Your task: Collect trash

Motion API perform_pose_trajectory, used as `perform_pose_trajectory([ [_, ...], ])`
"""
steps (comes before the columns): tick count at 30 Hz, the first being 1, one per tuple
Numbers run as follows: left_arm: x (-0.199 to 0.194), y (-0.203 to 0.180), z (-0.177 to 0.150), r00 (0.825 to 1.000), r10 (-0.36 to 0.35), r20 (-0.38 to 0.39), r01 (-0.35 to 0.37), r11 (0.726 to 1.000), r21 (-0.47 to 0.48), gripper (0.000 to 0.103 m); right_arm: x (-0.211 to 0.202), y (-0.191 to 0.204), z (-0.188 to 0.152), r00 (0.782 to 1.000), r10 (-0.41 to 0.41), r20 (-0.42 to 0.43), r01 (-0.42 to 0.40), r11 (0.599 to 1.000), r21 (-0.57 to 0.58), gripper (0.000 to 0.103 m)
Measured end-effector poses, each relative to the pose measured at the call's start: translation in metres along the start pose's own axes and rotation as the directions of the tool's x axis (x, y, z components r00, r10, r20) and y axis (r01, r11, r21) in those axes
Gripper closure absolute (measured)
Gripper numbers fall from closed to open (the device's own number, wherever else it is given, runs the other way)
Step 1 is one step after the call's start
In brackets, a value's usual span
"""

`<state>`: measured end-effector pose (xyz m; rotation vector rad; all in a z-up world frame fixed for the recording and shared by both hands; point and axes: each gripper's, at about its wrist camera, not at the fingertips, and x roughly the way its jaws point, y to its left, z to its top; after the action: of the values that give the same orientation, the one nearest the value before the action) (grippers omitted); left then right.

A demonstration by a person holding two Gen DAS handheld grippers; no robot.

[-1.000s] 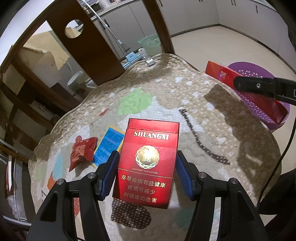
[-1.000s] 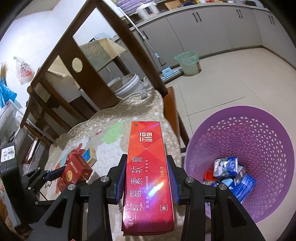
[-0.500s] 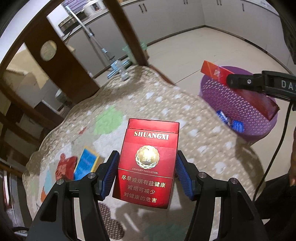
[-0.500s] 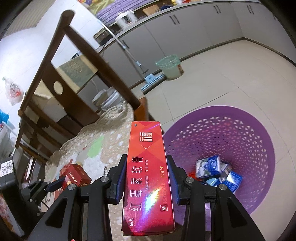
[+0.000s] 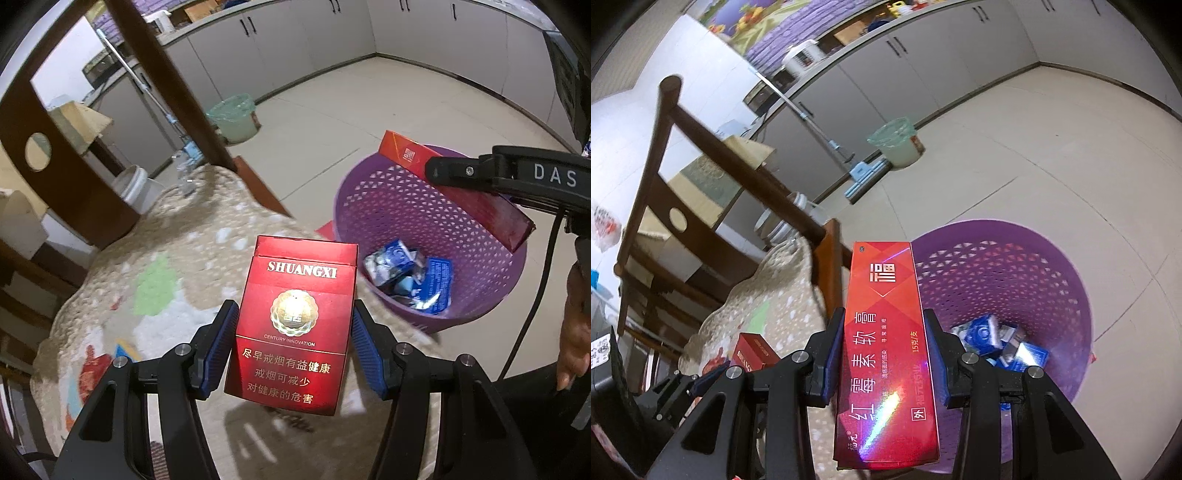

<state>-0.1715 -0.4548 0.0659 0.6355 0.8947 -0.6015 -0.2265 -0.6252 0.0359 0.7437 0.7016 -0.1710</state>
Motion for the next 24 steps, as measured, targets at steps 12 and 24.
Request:
perform_pose_trajectory([
  [12,0.025,-0.030,0.025,0.995,-0.092,-0.024,0.092,0.996,0.001,0.043,0.004,-0.038,0.006,0.998,-0.067,-0.012,0.068,0.994,0.084,0.060],
  [24,0.040,-0.036,0.045,0.992,-0.125,-0.018,0.125,0.992,-0.021,0.043,0.011,-0.052,0.006,0.995,-0.089,-0.049,0.095,0.985,0.142,0.060],
])
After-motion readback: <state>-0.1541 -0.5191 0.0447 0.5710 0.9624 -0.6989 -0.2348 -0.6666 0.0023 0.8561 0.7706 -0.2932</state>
